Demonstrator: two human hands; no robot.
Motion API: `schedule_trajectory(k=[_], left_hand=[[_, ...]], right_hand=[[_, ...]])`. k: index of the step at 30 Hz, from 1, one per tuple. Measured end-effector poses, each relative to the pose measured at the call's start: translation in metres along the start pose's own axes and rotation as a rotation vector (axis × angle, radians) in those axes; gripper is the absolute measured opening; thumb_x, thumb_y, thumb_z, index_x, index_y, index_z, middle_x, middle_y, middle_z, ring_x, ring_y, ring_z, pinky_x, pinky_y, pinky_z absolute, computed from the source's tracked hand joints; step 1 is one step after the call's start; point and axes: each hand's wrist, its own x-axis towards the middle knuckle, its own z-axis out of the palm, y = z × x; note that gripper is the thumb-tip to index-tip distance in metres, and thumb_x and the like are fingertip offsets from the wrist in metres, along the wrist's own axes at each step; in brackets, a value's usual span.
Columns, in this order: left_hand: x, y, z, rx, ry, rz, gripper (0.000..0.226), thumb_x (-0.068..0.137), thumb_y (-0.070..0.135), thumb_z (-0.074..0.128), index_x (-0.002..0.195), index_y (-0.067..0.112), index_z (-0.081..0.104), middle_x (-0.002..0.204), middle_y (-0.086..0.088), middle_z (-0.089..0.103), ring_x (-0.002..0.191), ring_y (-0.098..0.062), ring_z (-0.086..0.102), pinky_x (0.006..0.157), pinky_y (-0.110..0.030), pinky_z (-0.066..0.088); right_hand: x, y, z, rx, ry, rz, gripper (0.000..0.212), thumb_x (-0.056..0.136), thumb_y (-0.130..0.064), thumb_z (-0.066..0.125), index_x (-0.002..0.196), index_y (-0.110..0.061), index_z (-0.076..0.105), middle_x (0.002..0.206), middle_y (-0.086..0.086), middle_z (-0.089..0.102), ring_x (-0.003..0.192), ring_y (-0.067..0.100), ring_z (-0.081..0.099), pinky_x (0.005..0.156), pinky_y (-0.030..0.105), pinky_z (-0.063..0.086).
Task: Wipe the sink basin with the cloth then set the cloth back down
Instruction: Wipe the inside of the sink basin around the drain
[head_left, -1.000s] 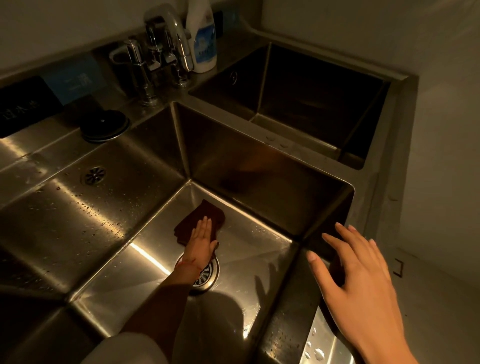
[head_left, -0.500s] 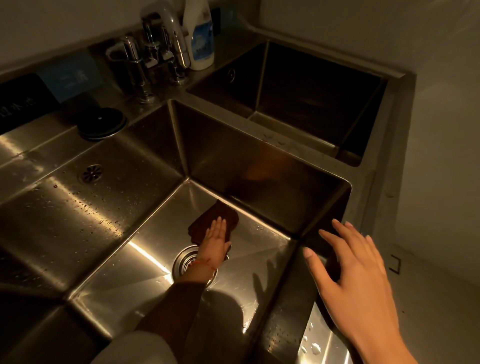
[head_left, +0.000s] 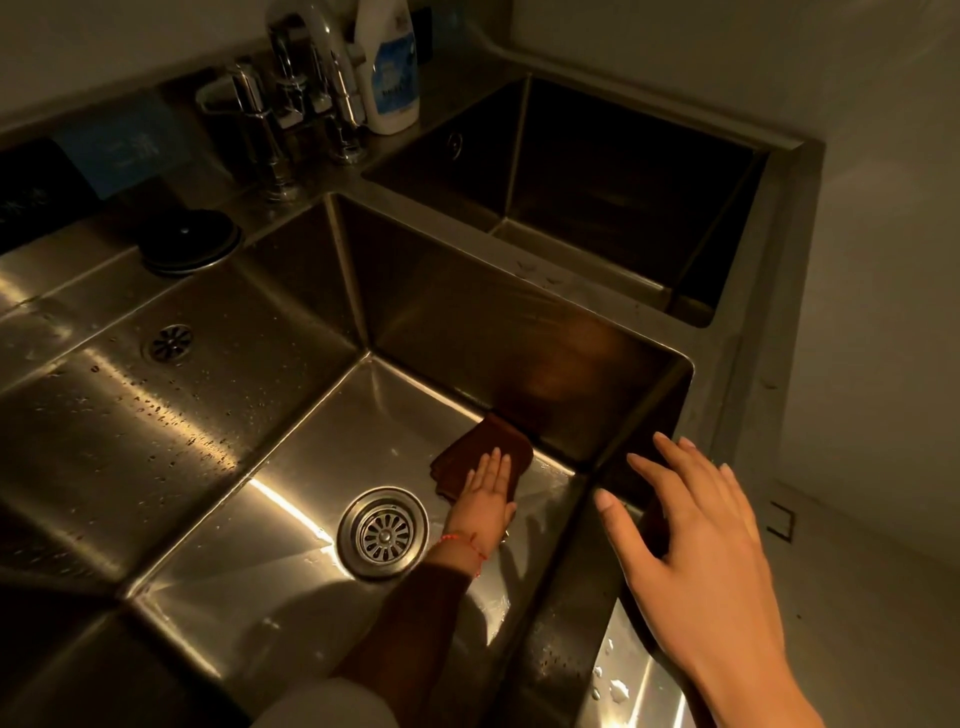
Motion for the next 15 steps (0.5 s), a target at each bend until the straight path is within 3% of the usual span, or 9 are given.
schedule_trajectory(k=[15], left_hand=[[0.006, -0.008, 0.007, 0.048, 0.009, 0.053, 0.062, 0.103, 0.021, 0.030, 0.152, 0.005, -0.004, 0.162, -0.010, -0.005, 0.151, -0.023, 0.000, 0.122, -0.032, 0.008]], right_hand=[[0.000, 0.000, 0.000, 0.016, -0.004, 0.000, 0.073, 0.073, -0.066, 0.020, 0.132, -0.030, 0.046, 0.149, -0.009, 0.032, 0.141, 0.007, 0.014, 0.116, 0.030, 0.000]])
